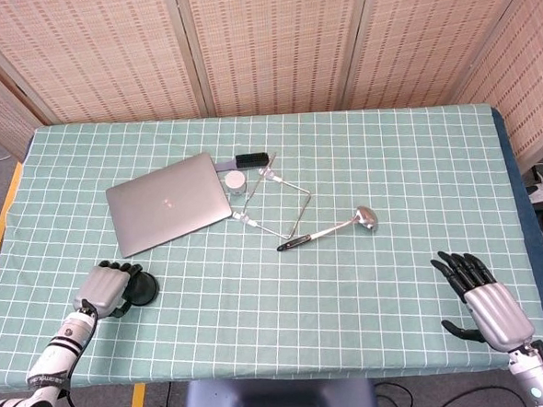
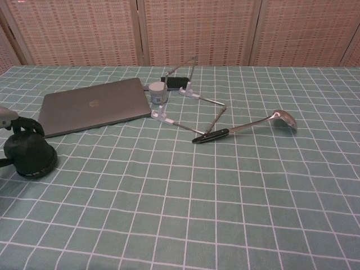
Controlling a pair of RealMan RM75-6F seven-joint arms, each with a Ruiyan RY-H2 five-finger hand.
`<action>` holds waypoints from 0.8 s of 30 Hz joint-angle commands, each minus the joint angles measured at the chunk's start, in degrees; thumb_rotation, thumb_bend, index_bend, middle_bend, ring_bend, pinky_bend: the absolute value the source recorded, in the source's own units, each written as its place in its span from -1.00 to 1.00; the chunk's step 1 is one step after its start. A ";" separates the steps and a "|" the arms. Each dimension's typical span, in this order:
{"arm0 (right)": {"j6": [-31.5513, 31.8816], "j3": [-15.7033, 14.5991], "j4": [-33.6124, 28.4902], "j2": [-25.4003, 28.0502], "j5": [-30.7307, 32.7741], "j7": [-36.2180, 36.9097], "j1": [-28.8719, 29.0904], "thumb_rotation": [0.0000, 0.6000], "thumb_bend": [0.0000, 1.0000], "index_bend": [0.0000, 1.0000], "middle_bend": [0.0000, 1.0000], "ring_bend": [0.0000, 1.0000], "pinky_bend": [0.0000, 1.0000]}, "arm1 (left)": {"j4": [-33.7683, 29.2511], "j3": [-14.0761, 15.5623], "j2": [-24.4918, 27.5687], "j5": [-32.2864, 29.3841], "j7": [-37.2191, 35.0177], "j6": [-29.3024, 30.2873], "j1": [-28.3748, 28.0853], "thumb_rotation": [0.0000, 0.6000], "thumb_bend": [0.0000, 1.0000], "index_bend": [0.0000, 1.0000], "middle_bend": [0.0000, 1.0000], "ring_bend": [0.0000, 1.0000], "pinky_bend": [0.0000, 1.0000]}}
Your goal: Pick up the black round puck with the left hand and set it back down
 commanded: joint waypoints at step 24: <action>0.83 -0.51 -0.44 0.54 -1.29 1.28 -0.19 1.00 -0.76 -1.00 -1.00 -1.00 -1.00 | 7.24 -2.58 3.73 -5.17 -4.77 -1.91 4.40 1.00 -0.27 -0.10 -0.10 -0.54 -0.57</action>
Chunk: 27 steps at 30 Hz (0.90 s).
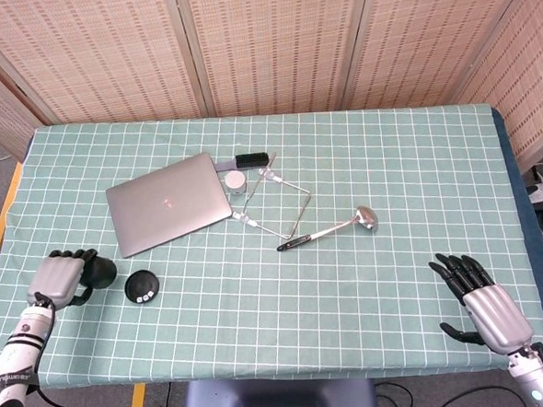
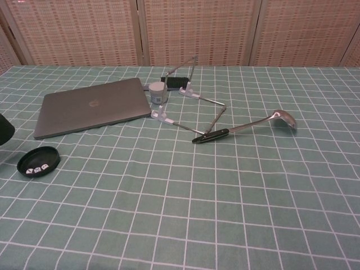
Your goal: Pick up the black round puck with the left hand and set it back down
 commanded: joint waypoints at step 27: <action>2.25 -0.08 0.28 0.45 -1.35 0.47 -0.81 1.00 -0.76 -1.00 -1.00 -1.00 -1.00 | -2.24 1.84 -0.24 22.88 -11.03 21.20 11.49 1.00 -0.18 -1.00 -1.00 -1.00 -0.84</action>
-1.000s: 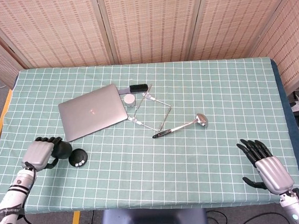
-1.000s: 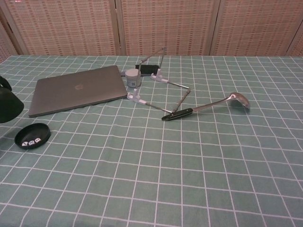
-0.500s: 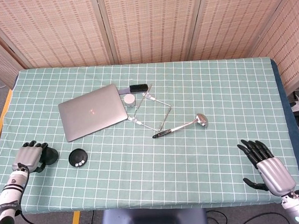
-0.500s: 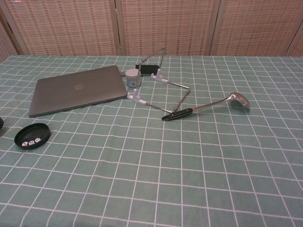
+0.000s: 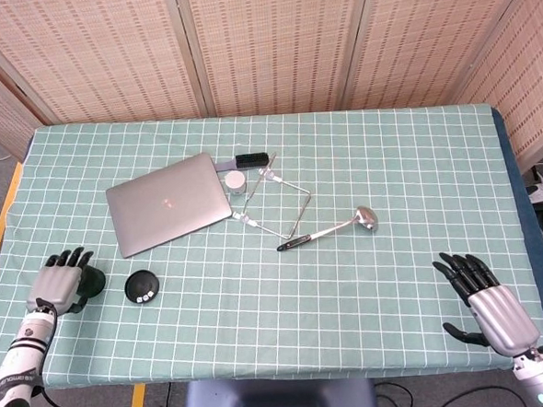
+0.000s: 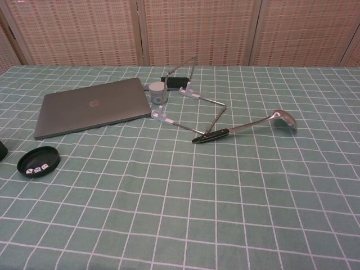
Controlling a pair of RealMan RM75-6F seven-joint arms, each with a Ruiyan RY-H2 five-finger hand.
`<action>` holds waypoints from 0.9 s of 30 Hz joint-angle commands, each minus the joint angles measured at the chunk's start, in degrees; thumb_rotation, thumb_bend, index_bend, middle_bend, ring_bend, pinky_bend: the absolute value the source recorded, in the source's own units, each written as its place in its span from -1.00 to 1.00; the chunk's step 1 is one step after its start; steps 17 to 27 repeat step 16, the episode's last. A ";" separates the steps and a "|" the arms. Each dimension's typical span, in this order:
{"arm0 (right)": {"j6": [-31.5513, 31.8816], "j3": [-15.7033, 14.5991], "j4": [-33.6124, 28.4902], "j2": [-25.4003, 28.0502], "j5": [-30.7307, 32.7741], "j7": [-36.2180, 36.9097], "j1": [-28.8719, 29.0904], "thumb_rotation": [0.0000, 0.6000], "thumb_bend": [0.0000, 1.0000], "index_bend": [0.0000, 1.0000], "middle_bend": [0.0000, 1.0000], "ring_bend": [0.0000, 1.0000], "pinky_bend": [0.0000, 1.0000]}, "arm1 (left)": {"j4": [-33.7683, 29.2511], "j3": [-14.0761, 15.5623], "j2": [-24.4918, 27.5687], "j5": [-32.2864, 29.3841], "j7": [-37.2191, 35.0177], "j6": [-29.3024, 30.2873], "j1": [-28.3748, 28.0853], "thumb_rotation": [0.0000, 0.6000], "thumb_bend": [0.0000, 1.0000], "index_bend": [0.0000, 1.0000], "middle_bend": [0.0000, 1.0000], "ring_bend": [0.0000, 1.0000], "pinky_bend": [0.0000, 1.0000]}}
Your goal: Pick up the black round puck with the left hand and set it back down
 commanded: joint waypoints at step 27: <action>-1.74 -0.22 0.28 -2.38 0.18 -4.55 0.11 1.00 -0.76 -1.00 -1.00 -1.00 -1.00 | 15.38 6.65 -4.74 43.37 -33.65 40.16 27.82 1.00 -0.18 -1.00 -1.00 -1.00 -0.99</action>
